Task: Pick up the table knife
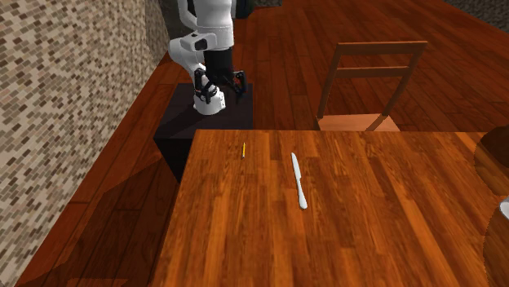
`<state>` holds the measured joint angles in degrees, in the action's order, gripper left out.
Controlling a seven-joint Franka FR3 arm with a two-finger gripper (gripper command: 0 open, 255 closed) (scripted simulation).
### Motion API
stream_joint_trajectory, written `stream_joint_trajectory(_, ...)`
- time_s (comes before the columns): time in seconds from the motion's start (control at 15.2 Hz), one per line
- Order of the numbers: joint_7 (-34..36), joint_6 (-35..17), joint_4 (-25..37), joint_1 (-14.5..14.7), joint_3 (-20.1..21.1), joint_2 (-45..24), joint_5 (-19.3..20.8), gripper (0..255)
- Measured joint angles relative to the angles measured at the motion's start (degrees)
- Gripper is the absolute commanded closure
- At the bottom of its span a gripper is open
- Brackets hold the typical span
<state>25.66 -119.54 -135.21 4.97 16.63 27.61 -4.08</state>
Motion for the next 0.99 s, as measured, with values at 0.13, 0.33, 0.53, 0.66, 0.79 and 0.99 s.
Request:
stream_joint_trajectory(0.13, 2.52, -2.47, 0.71, 0.15, 2.34, -3.28, 0.56, 0)
stream_joint_trajectory(0.33, 6.20, -5.94, 2.75, -0.12, 5.51, -9.09, 2.46, 0)
stream_joint_trajectory(0.53, 10.26, -8.67, 5.18, -0.37, 8.37, -14.86, 5.26, 0)
stream_joint_trajectory(0.66, 13.78, -10.37, 7.03, -0.30, 10.45, -19.08, 7.84, 0)
stream_joint_trajectory(0.79, 16.95, -11.50, 9.41, -0.23, 11.86, -23.42, 10.89, 0)
stream_joint_trajectory(0.99, 22.51, -13.03, 13.46, 0.68, 13.36, -30.84, 16.64, 0)
